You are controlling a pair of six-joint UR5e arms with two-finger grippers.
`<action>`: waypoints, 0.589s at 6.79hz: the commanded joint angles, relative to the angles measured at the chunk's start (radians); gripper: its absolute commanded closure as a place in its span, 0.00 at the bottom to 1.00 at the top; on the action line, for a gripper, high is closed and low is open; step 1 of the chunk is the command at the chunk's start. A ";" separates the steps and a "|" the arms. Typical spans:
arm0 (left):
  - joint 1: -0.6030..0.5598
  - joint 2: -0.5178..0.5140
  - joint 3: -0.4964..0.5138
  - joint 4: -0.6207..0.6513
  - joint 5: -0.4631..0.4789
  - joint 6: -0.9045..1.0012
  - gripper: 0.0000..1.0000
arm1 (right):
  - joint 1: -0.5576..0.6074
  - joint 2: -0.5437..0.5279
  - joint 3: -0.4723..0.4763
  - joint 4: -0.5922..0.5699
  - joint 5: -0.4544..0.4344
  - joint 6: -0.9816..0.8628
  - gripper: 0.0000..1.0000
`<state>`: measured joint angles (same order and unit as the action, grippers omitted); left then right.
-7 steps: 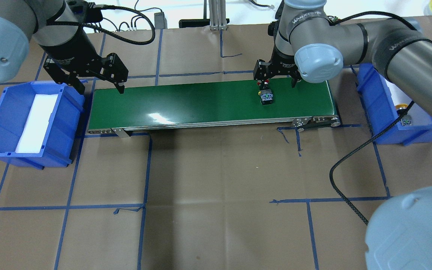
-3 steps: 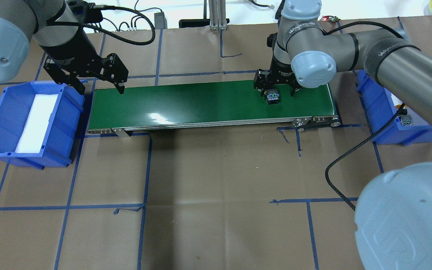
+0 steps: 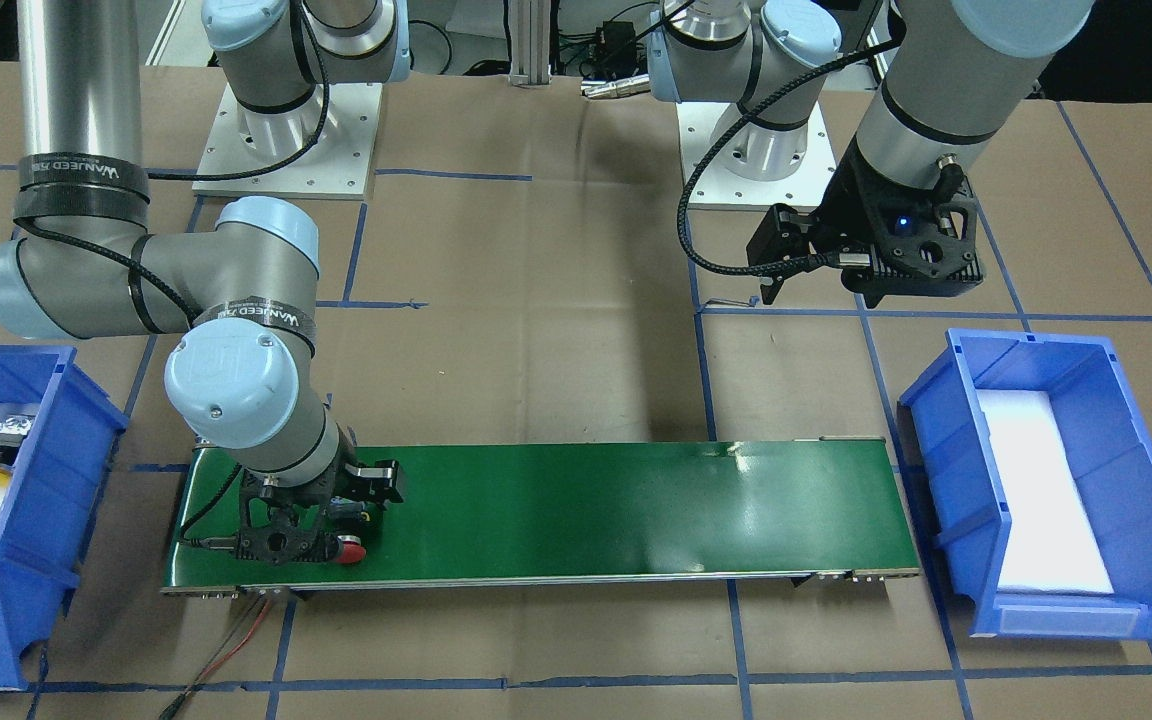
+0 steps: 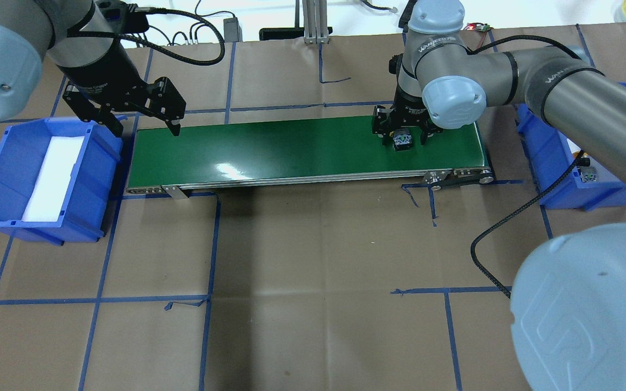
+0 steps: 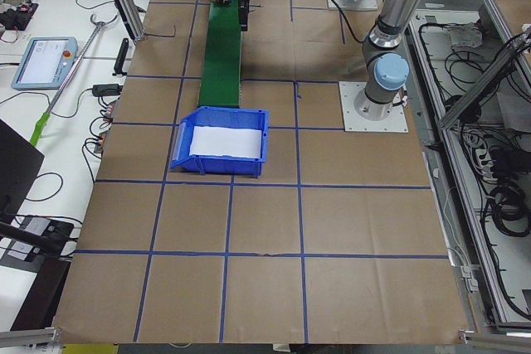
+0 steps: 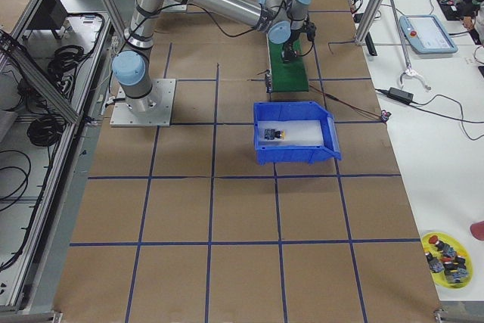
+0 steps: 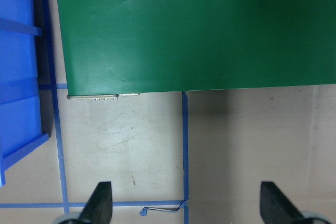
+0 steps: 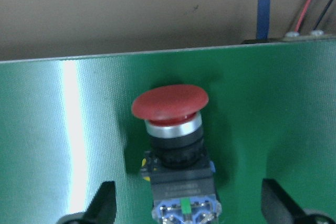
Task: Transport two buttons from left to right
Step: 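Lower the right gripper onto the red-capped button and close on it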
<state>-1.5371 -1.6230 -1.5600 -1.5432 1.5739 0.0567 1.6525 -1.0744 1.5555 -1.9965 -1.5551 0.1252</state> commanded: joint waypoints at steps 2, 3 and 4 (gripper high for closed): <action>-0.002 0.000 0.000 0.000 0.000 0.000 0.00 | -0.036 -0.028 -0.002 0.051 -0.011 -0.013 0.95; 0.000 -0.001 0.000 0.000 0.000 0.000 0.00 | -0.054 -0.073 -0.003 0.059 -0.008 -0.015 0.96; -0.002 -0.001 0.000 0.000 0.000 0.000 0.00 | -0.072 -0.135 -0.005 0.068 -0.008 -0.015 0.96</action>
<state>-1.5380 -1.6240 -1.5601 -1.5432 1.5738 0.0568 1.6020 -1.1466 1.5527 -1.9396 -1.5638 0.1117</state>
